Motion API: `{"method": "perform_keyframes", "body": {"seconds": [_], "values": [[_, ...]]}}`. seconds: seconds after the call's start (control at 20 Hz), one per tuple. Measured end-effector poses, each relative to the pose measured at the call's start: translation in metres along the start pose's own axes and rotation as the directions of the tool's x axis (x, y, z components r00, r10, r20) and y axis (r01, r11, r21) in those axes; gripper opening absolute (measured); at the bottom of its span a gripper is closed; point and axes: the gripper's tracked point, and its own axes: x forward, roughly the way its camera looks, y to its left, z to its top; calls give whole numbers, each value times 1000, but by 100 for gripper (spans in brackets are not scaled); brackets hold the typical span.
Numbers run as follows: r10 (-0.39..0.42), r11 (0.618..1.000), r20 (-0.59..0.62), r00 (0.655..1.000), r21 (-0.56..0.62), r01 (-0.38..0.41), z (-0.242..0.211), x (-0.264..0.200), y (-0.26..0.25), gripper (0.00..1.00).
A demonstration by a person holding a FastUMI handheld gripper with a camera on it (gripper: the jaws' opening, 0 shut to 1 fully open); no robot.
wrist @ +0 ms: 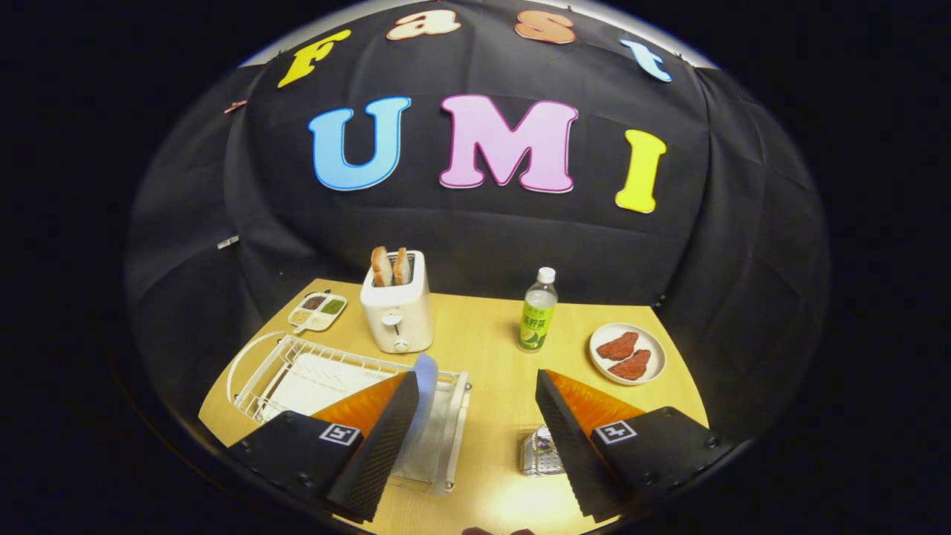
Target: Take the plate from the dish rack, then take the spoon from the basket and place it into the plate.
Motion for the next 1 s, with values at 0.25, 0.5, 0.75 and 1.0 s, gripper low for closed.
{"method": "perform_keyframes", "body": {"seconds": [0.25,0.5,0.75,1.0], "values": [[33,999,-122,992,11,-32,-24,32,34,97],[23,999,-256,966,44,-12,-55,57,43,77],[6,998,-274,962,58,11,-62,68,49,42],[-49,989,-230,972,124,79,-58,65,43,33]]}}
